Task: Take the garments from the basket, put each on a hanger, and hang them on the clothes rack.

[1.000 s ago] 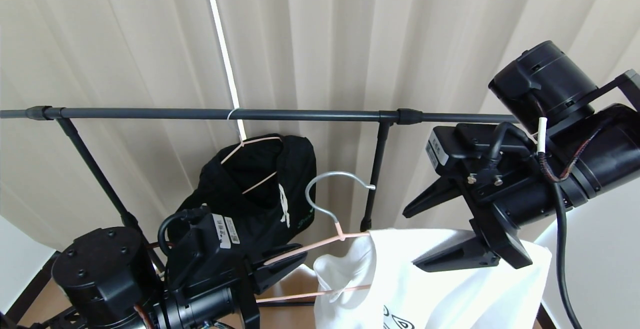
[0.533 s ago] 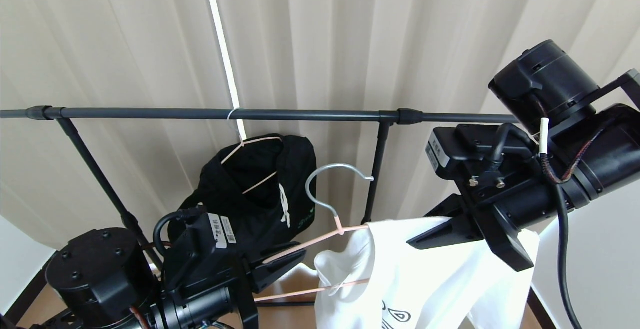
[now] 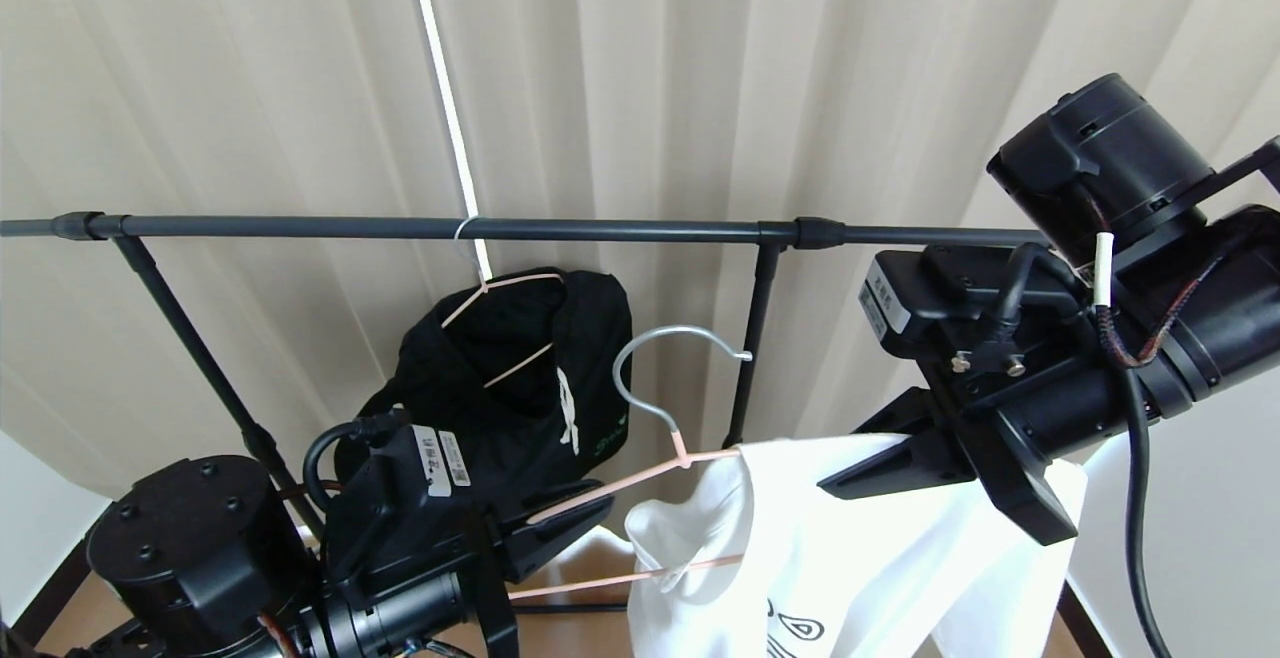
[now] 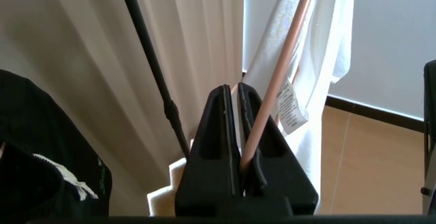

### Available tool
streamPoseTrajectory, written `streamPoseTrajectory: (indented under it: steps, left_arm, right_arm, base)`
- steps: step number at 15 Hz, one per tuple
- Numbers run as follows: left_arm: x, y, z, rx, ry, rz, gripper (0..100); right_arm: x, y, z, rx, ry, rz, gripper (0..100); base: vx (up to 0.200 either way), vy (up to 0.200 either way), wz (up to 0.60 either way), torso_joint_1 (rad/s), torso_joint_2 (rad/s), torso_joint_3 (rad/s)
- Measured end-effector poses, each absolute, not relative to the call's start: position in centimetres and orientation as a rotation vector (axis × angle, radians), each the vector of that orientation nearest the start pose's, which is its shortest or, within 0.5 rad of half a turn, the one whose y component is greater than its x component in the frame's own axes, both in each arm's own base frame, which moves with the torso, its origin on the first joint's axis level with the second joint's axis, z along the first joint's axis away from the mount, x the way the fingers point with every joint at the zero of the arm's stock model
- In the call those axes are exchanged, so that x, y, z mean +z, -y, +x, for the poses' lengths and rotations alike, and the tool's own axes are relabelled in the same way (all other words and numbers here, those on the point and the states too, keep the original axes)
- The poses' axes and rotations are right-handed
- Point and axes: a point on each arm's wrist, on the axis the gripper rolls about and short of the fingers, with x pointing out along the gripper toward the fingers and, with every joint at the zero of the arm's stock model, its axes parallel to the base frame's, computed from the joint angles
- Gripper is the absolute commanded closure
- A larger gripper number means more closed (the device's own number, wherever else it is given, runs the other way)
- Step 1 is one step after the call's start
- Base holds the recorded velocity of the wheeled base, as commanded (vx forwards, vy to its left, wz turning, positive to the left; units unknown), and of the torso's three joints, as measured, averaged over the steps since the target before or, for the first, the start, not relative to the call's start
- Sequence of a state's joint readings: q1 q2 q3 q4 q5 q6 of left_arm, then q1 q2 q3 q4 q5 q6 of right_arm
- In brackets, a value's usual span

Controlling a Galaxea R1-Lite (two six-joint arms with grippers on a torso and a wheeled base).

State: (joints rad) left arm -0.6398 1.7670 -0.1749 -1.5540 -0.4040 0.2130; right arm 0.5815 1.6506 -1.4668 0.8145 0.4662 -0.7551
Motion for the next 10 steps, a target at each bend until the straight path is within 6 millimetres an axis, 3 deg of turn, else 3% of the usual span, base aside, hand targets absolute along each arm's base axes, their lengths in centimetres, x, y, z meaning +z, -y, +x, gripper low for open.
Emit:
streamPoseTrajectory:
  steps: [1,2,10]
  left_arm:
    - [11.4,14.5,18.0,-1.044,0.071,0.198,100]
    - [11.4,14.5,18.0,-1.044,0.071,0.198,0]
    - [11.0,14.1,17.6,-1.043,0.054,0.196,0]
  right_arm:
    - [25.8,-15.3,21.4,1.303,-0.629,-0.683,100]
    - [25.8,-15.3,21.4,1.303,-0.628,-0.684,100]
    - [26.2,-14.5,20.3,1.300,-0.617,-0.684,100]
  base:
    - [0.000,0.000,0.00,0.000,0.00,0.000]
    - [0.000,0.000,0.00,0.000,0.00,0.000]
    - [0.000,0.000,0.00,0.000,0.00,0.000]
